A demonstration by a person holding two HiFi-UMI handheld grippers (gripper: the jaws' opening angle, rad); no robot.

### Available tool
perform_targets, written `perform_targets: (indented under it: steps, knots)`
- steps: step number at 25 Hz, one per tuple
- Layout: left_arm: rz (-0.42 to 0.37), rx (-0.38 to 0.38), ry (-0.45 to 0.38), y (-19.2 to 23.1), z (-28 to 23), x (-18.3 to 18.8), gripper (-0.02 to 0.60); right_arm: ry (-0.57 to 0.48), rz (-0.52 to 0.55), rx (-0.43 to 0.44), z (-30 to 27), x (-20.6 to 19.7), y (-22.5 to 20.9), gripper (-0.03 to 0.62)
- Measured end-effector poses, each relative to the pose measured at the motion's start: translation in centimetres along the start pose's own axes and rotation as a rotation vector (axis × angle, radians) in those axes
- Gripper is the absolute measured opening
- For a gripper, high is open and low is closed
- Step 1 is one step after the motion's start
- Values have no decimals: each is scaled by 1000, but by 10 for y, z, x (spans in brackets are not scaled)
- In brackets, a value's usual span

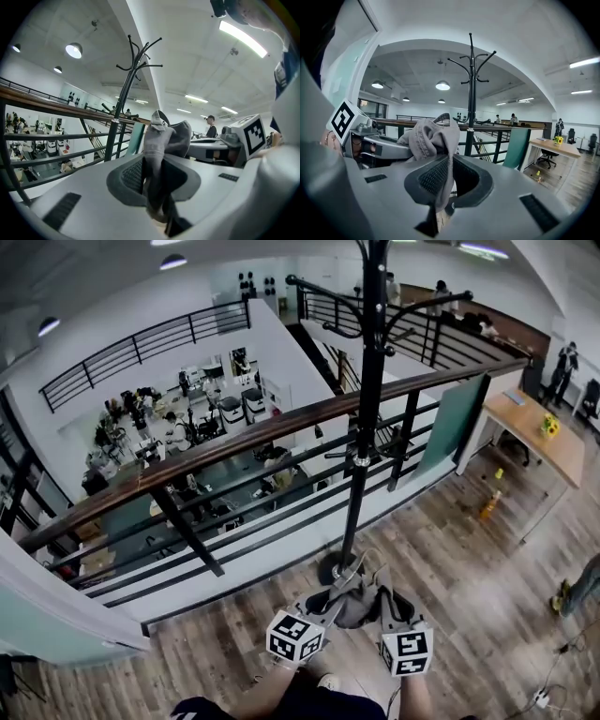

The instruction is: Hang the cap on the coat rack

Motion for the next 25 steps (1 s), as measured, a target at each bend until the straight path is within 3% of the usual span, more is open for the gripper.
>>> perform_targets:
  steps: [10,21,25]
  knots:
    - [-19,-21,-11,32,-42,32,67,-42,-4,-19,-44,11,-29,35]
    - [-69,-152,-63,103,-100,138,67,-105,9,-104,-135,90,-73,35]
    - [-91,-219,-70,121,-126,166,64,-105,81,-63,-161,99,-94,35]
Point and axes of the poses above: the fingertips, and each gripper's own axes: z backward along the fingers, y to its left, x out of its top, the point moved 7 cm from there along z, backward along the fingers, and after that the axes turned 9 degrees about z, right-handed, at the moved point
